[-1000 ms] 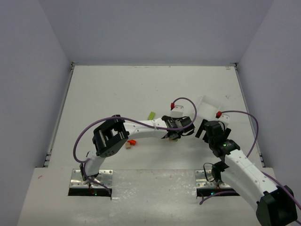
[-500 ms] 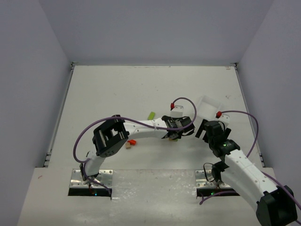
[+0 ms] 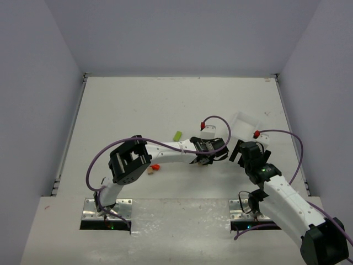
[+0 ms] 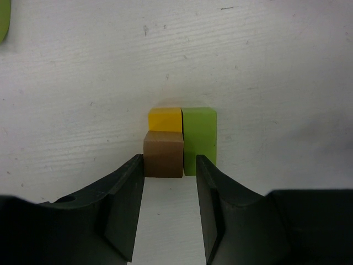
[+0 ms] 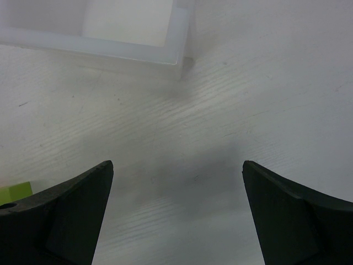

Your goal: Build the wood block tower

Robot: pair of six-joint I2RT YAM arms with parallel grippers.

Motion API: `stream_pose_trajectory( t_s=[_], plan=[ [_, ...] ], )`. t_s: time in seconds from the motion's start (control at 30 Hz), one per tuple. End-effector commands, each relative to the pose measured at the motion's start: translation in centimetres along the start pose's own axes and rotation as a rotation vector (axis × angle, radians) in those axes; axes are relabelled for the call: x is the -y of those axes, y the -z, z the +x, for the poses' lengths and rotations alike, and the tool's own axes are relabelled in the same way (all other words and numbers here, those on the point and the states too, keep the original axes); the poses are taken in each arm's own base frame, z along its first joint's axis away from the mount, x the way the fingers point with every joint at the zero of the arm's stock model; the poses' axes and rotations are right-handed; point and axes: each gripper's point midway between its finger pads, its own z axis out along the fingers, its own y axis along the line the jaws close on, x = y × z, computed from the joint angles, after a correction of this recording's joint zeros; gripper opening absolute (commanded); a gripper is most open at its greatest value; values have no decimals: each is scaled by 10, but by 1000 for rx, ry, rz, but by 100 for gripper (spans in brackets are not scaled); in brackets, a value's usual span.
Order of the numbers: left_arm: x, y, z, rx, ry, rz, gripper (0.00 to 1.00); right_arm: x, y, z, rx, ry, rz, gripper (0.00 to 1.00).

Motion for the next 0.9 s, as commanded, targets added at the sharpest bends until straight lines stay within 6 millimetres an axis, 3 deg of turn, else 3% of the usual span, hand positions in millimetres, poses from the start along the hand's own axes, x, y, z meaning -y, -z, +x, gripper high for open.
stream_pose_trajectory(
  t_s=[0.0,0.63,0.87],
  plan=[
    [13,17,-9,23,28,62,40,2,-1,-7,30,-28,21,99],
    [2,20,-21,74,15,6,43,3,-1,-6,28,-25,23,99],
    [4,31,-34,105,-8,28,54,2,-1,-7,29,-21,22,99]
  ],
)
